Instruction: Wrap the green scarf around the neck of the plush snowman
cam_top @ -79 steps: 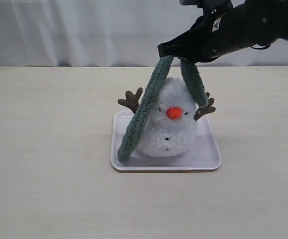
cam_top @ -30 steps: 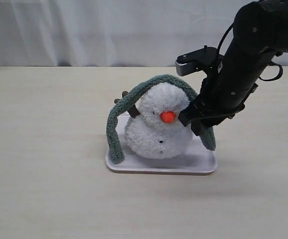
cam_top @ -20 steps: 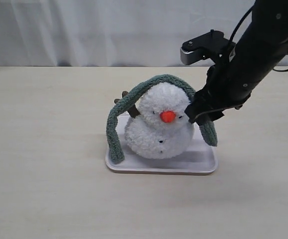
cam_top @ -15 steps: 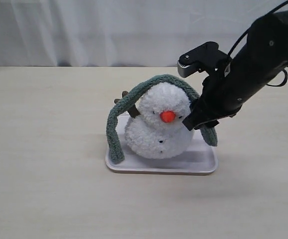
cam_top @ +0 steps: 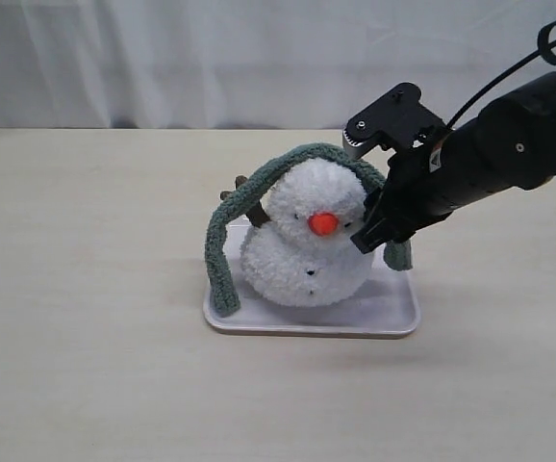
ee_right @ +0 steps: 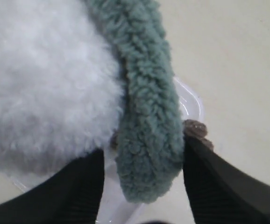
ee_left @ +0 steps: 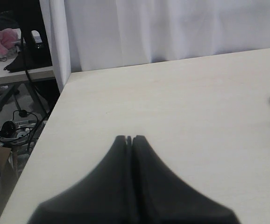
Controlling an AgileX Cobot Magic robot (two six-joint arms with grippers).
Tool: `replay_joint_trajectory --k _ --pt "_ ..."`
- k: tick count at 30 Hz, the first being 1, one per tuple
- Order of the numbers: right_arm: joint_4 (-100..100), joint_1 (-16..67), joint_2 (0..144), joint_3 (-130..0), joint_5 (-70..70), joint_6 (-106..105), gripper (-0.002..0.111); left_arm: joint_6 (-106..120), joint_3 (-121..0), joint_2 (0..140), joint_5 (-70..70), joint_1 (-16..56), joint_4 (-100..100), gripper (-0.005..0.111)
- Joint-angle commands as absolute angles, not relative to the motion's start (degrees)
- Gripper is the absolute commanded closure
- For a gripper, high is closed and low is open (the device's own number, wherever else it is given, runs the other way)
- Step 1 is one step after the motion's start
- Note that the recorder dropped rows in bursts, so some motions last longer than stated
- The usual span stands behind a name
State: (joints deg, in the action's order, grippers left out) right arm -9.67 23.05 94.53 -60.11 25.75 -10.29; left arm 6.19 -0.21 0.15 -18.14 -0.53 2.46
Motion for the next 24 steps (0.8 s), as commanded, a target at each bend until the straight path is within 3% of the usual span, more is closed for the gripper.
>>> replay_joint_trajectory --k 1,5,24 --pt "-9.87 22.88 94.57 -59.83 25.09 -9.73 0.077 6.16 0.0 0.0 -17.7 -0.21 2.32 0.107" --pt "-9.87 22.88 94.57 -59.83 25.89 -9.85 0.103 6.16 0.0 0.0 -17.7 -0.21 2.32 0.107" --pt "-19.5 22.88 85.88 -59.83 34.63 -5.06 0.104 6.16 0.0 0.0 -17.7 -0.21 2.32 0.107"
